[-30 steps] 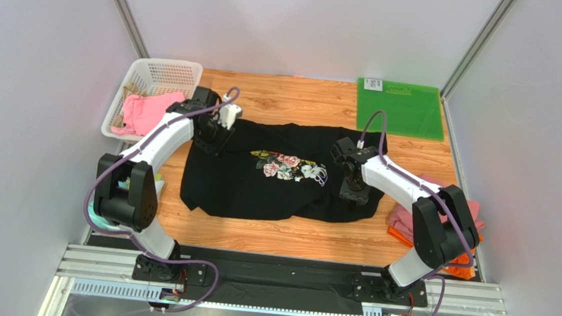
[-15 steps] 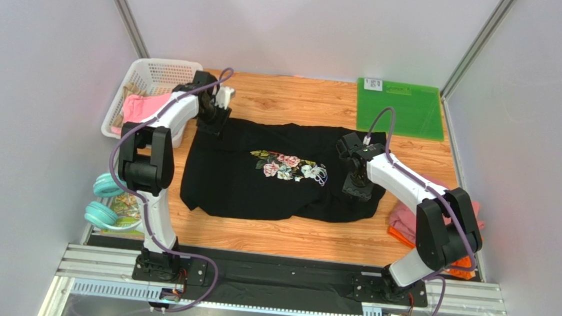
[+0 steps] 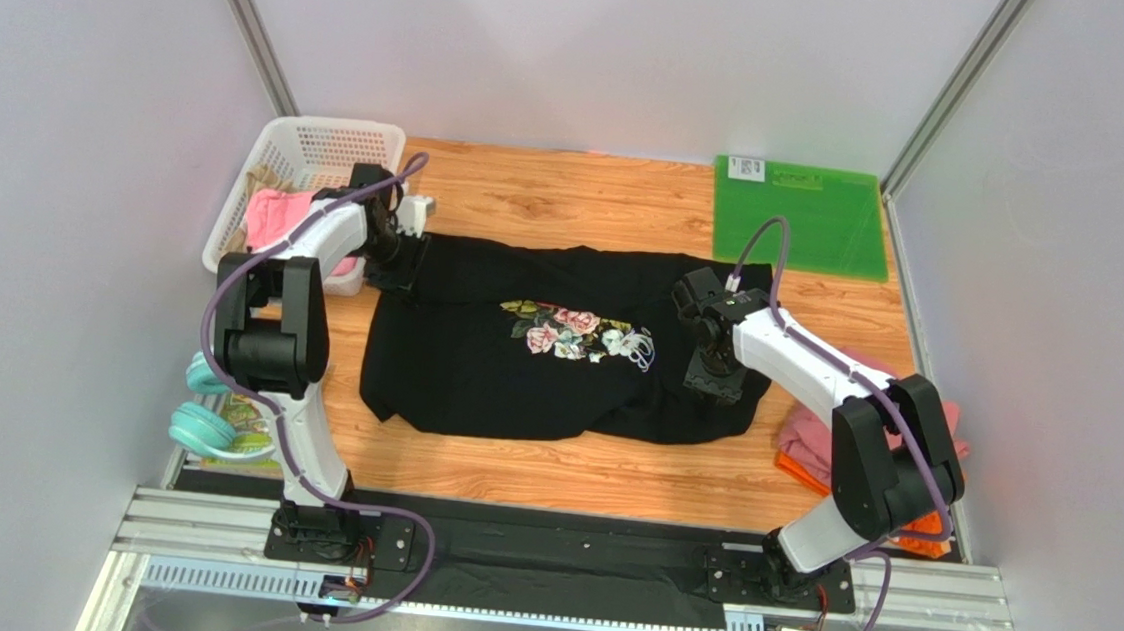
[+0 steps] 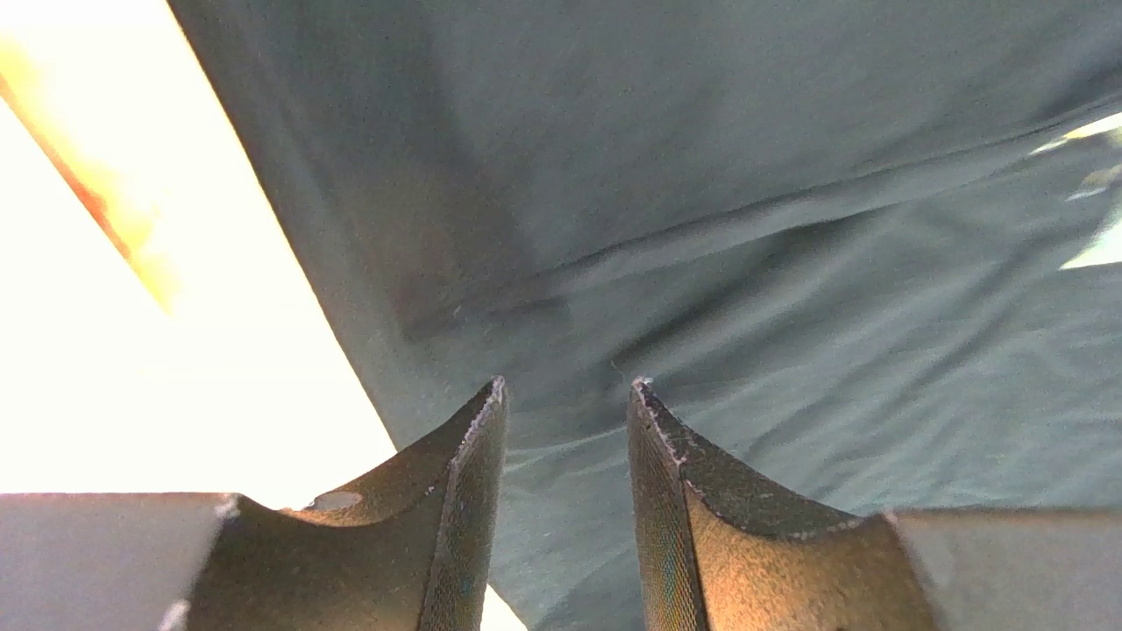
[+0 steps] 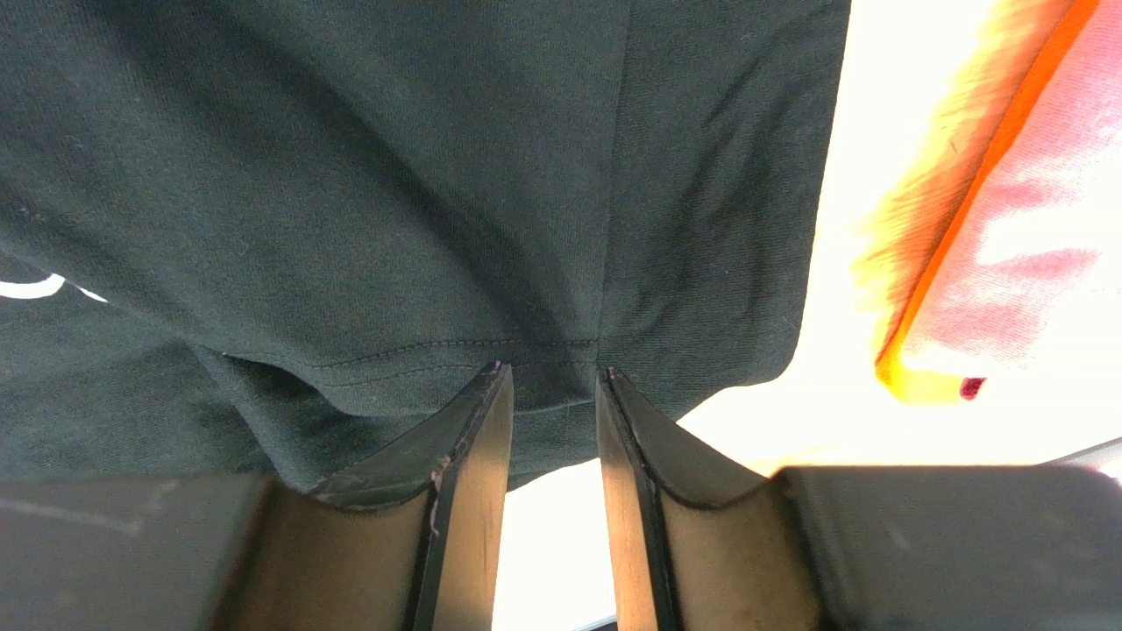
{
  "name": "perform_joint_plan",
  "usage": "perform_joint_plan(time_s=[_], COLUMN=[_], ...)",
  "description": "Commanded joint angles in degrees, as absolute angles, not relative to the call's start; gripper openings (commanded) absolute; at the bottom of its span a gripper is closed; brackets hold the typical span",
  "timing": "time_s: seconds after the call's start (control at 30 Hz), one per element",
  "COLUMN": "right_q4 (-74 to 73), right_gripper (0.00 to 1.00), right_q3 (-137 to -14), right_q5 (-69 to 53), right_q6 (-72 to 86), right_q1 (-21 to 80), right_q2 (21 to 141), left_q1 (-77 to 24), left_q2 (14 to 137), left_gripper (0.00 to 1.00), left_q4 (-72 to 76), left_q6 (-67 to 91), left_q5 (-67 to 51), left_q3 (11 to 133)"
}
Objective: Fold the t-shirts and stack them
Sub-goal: Fold the flattened tshirt in 1/3 of the way
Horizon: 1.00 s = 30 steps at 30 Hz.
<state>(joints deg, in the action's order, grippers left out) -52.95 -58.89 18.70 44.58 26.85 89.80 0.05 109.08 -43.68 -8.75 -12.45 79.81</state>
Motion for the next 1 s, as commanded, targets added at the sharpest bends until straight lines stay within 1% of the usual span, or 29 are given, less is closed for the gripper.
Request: perform_joint_plan(time_s=[0.0, 0.1, 0.23, 0.27, 0.57, 0.97], right_q4=[-51.7, -51.6, -51.5, -51.6, -51.2, -51.1], right_gripper=[0.35, 0.35, 0.34, 0.34, 0.33, 0.32], right_q3=[-59.1, -59.6, -60.0, -59.9, -59.1, -58.2], right_q5=[18.7, 18.5, 18.2, 18.0, 18.1, 18.3], right_q6=[45.3, 45.3, 45.4, 45.4, 45.1, 44.8], right_q1=[26.9, 26.9, 26.9, 26.9, 26.9, 26.8], right_q2=[88.2, 88.6, 88.9, 88.8, 87.7, 86.7], left_q1=[-0.3, -0.4, -0.4, -0.4, -0.4, -0.4], left_q2=[105.5, 105.9, 109.8, 110.0, 111.9, 112.9], left_gripper=[0.47, 0.47, 0.47, 0.47, 0.47, 0.46], left_q4=[-44.6, -44.3, -43.7, -43.2, -41.2, -40.7], left_q6=[-6.4, -5.9, -6.1, -6.2, -7.2, -7.6], left_q5=[-17.4, -16.7, -13.2, -11.1, -5.5, -3.7], left_q3=[85.6, 87.4, 88.8, 88.6, 86.3, 83.2])
